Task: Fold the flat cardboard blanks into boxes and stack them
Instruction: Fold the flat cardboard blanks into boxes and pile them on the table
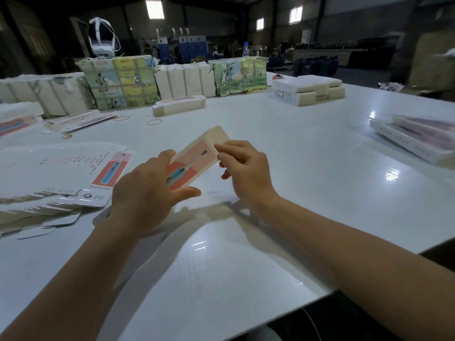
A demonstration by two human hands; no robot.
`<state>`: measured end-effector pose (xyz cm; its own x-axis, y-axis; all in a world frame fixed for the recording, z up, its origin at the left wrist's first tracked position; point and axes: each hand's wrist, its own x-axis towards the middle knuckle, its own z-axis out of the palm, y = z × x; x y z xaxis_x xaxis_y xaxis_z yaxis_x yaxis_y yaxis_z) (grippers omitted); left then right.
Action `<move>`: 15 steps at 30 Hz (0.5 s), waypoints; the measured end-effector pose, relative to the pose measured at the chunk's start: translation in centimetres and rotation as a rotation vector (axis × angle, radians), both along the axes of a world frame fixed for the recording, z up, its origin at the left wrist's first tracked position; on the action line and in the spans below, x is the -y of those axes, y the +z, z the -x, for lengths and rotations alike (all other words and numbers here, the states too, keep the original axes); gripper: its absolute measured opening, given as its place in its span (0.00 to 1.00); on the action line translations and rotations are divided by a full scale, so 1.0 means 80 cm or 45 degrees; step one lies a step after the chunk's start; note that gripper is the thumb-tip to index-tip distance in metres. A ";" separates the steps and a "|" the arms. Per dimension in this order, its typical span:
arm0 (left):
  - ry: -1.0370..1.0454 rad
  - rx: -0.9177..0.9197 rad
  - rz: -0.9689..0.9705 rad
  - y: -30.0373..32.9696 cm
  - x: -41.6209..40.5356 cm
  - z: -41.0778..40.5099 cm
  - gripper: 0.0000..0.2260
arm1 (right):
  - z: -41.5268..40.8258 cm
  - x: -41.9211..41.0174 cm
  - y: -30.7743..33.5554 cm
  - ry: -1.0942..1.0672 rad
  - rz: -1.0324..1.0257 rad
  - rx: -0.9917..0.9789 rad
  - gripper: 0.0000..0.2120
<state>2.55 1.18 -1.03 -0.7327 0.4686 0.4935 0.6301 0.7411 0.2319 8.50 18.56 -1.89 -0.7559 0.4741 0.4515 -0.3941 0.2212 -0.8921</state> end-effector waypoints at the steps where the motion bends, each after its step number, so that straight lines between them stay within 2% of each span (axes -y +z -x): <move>1: -0.004 0.006 -0.003 -0.001 -0.003 -0.002 0.36 | -0.001 0.001 0.000 -0.003 -0.010 0.001 0.11; 9: -0.013 0.063 0.019 -0.003 -0.007 -0.009 0.37 | -0.002 0.005 0.000 -0.045 -0.067 0.062 0.15; 15: 0.000 0.023 0.055 -0.006 -0.010 -0.009 0.38 | -0.002 0.002 0.003 -0.028 -0.063 0.089 0.22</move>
<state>3.24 1.98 -1.49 -0.7414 0.4891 0.4594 0.6260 0.7507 0.2111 8.65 18.42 -1.63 -0.7760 0.4696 0.4211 -0.3258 0.2733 -0.9051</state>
